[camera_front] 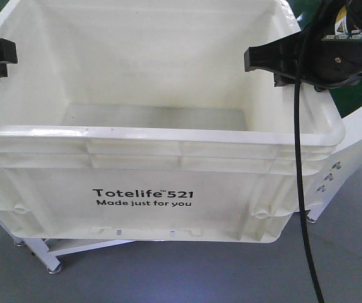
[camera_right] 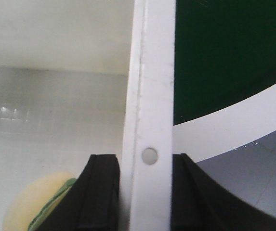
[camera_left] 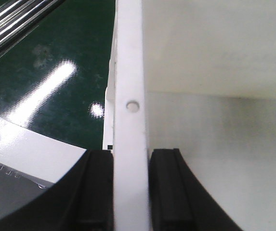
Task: Place moving items into box and shelve
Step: 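Hold the tote with both grippers while the base turns away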
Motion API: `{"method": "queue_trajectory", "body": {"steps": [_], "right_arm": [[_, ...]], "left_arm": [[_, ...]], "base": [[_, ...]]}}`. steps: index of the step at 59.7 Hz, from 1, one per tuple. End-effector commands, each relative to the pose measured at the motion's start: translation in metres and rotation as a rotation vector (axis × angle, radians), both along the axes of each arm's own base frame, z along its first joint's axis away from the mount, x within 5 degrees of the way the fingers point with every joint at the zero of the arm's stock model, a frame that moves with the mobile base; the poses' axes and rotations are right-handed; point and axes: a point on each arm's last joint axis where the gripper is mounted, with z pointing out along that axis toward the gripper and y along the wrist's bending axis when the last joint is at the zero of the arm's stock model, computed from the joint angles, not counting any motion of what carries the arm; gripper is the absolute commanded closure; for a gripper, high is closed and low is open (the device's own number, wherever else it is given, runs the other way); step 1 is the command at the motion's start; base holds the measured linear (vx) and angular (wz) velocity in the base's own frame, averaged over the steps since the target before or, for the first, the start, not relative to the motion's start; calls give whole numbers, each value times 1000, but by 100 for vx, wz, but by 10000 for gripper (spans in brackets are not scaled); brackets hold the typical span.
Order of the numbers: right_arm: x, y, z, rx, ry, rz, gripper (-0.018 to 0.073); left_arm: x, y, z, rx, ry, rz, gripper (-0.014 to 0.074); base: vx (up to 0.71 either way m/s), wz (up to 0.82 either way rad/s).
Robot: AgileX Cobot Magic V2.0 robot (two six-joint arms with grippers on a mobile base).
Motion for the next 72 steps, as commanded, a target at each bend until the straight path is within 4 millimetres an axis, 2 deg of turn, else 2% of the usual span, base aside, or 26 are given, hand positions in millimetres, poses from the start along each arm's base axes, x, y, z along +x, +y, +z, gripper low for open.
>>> {"method": "queue_trajectory", "body": {"steps": [1, 50, 72], "right_arm": [[-4, -12, 30, -20, -178, 8, 426], [-4, -12, 30, -20, -178, 8, 424], [-4, -12, 30, -19, -179, 8, 424]], "left_arm": [[-4, 2, 31, -28, -213, -14, 438], [-4, 2, 31, -28, -213, -14, 438], [-4, 2, 31, -28, -213, -14, 438]], "base": [[0, 0], [0, 1], [-4, 17]]}}
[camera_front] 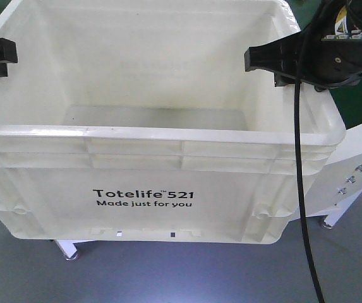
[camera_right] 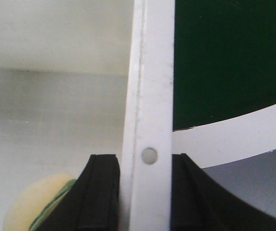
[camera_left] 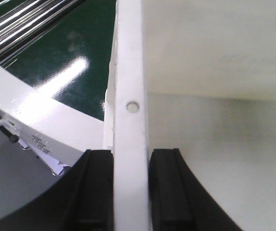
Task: Place moving items into box and shelve
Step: 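Hold the tote with both grippers while the base turns away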
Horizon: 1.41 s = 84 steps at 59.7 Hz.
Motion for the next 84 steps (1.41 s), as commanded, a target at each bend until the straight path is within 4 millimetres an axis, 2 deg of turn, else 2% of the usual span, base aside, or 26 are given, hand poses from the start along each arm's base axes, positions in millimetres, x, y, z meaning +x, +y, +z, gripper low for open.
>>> {"method": "queue_trajectory", "body": {"steps": [1, 36, 84], "right_arm": [[-4, -12, 30, -20, -179, 11, 424], [-4, -12, 30, -20, -179, 11, 424], [-4, -12, 30, -20, -179, 11, 424]], "left_arm": [[-4, 2, 31, -24, -213, -15, 438], [-4, 2, 31, -24, -213, -15, 438], [-4, 2, 31, -24, -213, -15, 438]], "base": [[-7, 26], [-8, 34], [-10, 48]]}}
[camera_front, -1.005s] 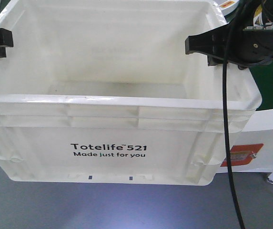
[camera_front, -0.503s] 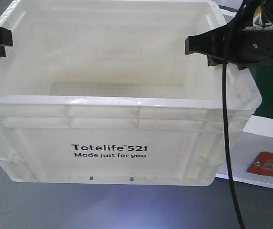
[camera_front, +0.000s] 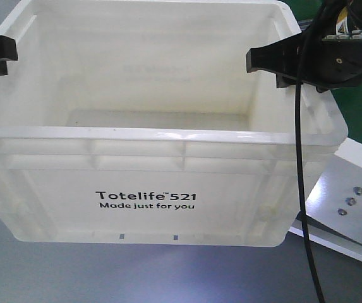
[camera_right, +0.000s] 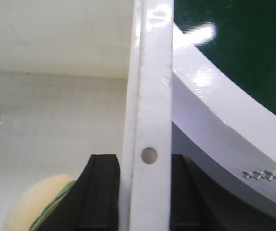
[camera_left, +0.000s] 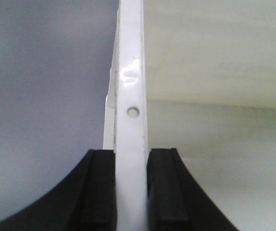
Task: Place moving items into box and shelve
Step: 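Hold the tote with both grippers while the base turns away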
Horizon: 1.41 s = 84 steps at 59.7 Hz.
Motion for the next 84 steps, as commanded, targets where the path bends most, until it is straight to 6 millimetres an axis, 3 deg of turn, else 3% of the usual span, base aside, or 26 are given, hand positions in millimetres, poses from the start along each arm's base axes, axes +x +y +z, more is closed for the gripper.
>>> {"method": "queue_trajectory", "body": {"steps": [1, 84], "right_arm": [[-4, -11, 31, -13, -185, 17, 424], [-4, -11, 31, -13, -185, 17, 424]], "left_arm": [[-5, 3, 31, -11, -209, -16, 438], [-5, 3, 31, -10, -209, -16, 438]], "base": [[-13, 56], [-18, 69]]}}
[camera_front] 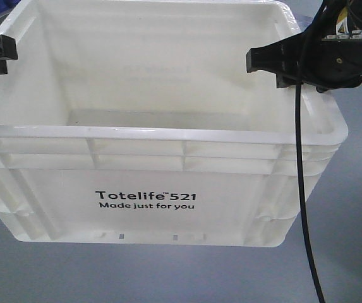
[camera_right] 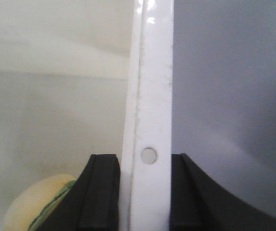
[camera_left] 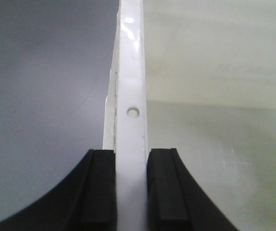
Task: Place moving items into box and shelve
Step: 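Hold the tote with both grippers while the base turns away, then hold the tote with both grippers while driving toward the shelves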
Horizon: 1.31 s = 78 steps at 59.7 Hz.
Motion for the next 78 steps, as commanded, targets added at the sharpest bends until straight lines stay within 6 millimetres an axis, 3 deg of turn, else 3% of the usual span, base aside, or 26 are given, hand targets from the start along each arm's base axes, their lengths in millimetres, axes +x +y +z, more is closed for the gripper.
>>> {"method": "queue_trajectory", "body": {"steps": [1, 78], "right_arm": [[-4, -11, 31, -13, -185, 17, 424], [-4, -11, 31, -13, -185, 17, 424]], "left_arm": [[-5, 3, 31, -10, -205, -16, 438], [-5, 3, 31, -12, -206, -16, 438]], "base": [[-17, 65], [-16, 61]]}}
